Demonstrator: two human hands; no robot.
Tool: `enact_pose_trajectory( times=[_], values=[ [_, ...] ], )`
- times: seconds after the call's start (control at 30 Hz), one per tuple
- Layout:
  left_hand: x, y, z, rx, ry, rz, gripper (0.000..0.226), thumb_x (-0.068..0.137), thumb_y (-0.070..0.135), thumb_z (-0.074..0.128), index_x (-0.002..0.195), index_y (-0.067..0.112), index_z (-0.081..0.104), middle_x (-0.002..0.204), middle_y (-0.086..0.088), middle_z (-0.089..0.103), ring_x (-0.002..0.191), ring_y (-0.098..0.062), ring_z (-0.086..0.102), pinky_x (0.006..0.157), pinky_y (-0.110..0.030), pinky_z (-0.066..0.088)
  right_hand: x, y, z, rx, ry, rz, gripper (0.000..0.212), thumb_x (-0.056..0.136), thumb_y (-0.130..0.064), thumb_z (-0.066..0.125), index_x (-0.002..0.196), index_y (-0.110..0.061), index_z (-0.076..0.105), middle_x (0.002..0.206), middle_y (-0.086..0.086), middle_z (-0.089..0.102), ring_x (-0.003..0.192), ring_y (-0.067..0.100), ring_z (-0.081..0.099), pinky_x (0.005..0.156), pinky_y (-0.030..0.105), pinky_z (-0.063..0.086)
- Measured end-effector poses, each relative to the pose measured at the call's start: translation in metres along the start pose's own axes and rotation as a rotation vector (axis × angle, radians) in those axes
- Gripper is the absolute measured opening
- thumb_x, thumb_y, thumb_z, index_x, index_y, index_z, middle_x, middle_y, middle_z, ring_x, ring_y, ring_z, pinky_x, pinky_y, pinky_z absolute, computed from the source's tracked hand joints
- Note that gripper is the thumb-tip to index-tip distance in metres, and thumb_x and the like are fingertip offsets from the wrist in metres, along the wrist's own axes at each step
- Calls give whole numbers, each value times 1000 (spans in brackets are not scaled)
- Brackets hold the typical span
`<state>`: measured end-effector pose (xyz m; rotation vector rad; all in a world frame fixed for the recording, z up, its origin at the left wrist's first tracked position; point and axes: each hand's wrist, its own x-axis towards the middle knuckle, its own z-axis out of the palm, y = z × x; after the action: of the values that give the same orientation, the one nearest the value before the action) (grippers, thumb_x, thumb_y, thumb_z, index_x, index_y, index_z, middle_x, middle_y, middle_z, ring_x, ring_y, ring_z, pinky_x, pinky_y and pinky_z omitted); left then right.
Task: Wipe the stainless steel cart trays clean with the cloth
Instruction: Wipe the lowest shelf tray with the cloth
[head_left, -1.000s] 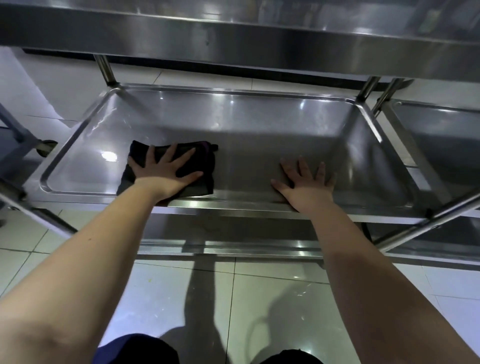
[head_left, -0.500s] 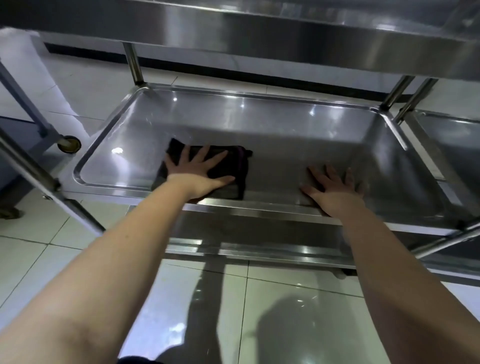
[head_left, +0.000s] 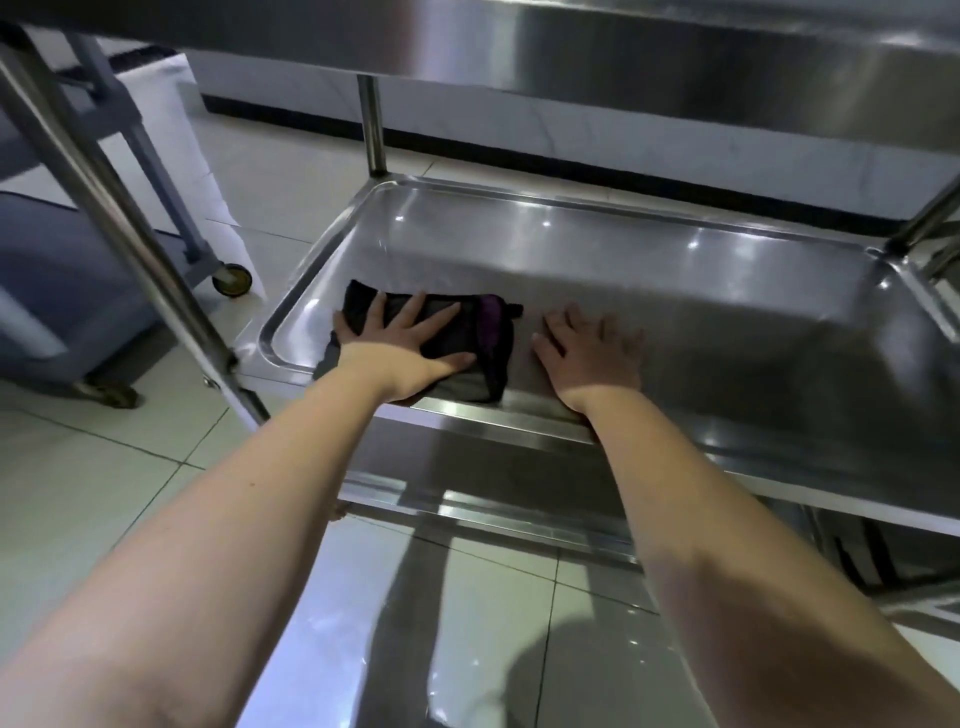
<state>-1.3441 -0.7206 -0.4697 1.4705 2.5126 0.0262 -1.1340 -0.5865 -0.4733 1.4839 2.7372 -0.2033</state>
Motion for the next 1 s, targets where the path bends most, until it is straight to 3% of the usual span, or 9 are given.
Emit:
enact_pose_trajectory(
  times=[0.17,0.27,0.5,0.8,0.93,1.0],
  values=[
    [6,-73,-14,-8,26,-100,81,55,103,10,128,78,-15,161,22,-10,150,-25,-12,112,-66,-9,2,-2,5,-10,5,-17,61,94,-68,14,151,-48,4,164,-12,2,149,39,1,114,65,-1],
    [16,-70,-17,9,37,-60,83,55,102,7,131,76,-14,162,20,-9,150,-29,-12,111,-67,-10,1,-5,7,2,-40,-56,62,89,-75,12,146,-58,-2,163,-17,-1,147,44,-5,113,69,0],
    [37,-43,-28,9,27,-24,77,71,95,16,139,69,-8,163,18,-9,150,-30,-12,110,-72,-6,5,-2,2,-38,-51,-56,67,80,-84,7,143,-63,-7,162,-20,-3,147,44,-5,111,70,-4],
    [-30,-52,-13,47,-45,-95,76,73,93,17,138,69,-14,162,13,-19,148,-36,-16,108,-75,4,3,-4,3,-23,-57,-28,67,84,-82,11,145,-60,-6,163,-18,-3,148,43,-5,110,70,-5],
    [-19,-46,-20,0,-60,-121,75,76,91,20,140,68,-12,162,10,-20,147,-37,-21,109,-74,-5,11,-24,1,-48,-45,10,73,82,-85,14,148,-55,2,163,-14,3,146,46,-5,106,73,-8],
    [-14,-45,-20,-1,-49,-118,72,77,90,19,140,68,-9,162,9,-20,146,-37,-23,107,-73,-12,15,-47,0,-68,4,-74,75,82,-84,14,149,-50,12,163,-11,10,147,43,-6,106,73,-10]
  ],
)
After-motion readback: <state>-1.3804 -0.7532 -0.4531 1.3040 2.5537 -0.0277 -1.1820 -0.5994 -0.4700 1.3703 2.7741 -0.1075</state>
